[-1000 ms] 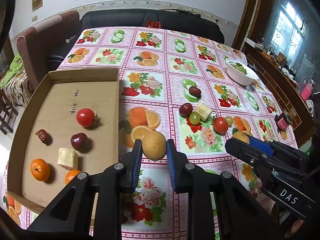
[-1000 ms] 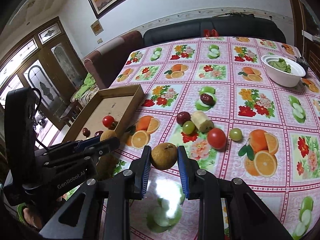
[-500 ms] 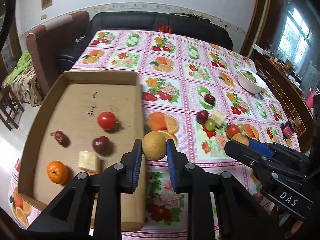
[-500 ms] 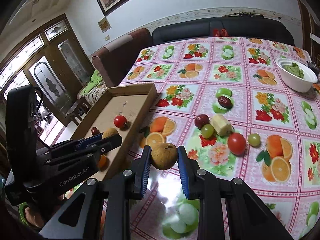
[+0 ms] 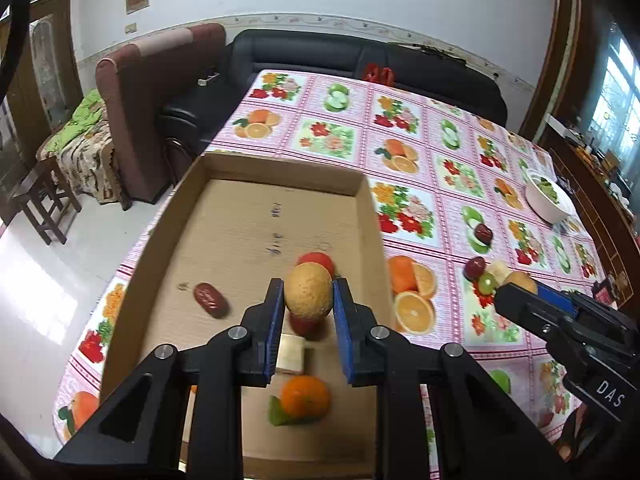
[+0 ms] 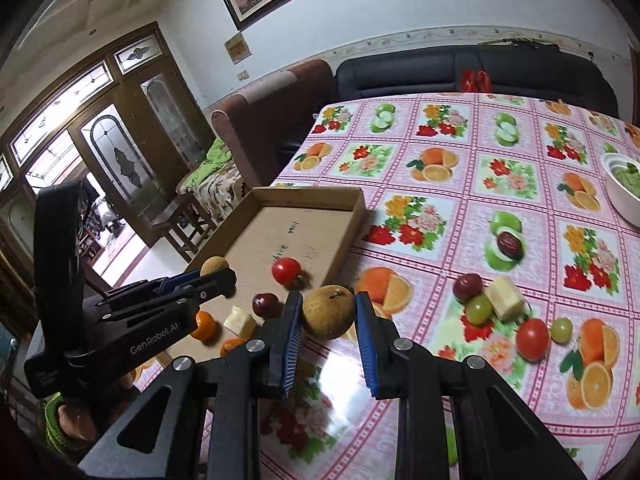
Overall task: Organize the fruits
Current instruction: 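Carry the brown fruit and kiwi over the cardboard tray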
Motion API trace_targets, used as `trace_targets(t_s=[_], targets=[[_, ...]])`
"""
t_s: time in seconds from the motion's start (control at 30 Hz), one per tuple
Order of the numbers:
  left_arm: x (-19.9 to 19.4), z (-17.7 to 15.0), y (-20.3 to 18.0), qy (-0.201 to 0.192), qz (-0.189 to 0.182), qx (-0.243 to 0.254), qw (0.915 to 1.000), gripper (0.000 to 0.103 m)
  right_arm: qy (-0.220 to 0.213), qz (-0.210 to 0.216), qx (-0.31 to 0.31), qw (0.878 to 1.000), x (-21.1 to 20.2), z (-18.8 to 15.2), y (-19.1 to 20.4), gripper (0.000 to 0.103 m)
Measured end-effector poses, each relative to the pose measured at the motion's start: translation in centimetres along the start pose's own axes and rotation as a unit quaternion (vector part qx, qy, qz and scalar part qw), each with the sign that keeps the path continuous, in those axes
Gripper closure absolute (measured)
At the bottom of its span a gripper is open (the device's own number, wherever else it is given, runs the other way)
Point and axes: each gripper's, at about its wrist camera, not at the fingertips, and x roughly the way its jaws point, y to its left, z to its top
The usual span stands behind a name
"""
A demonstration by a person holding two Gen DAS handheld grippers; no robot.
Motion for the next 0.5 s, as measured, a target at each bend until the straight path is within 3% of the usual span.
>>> trace_targets(t_s=[0.5], targets=[[1.5,0.4,2.6,0.010,0.037,-0.007,0.9992,0.081,0.012,0.015,-0.010,1.000,2.8,1.2,1.5,0.077]])
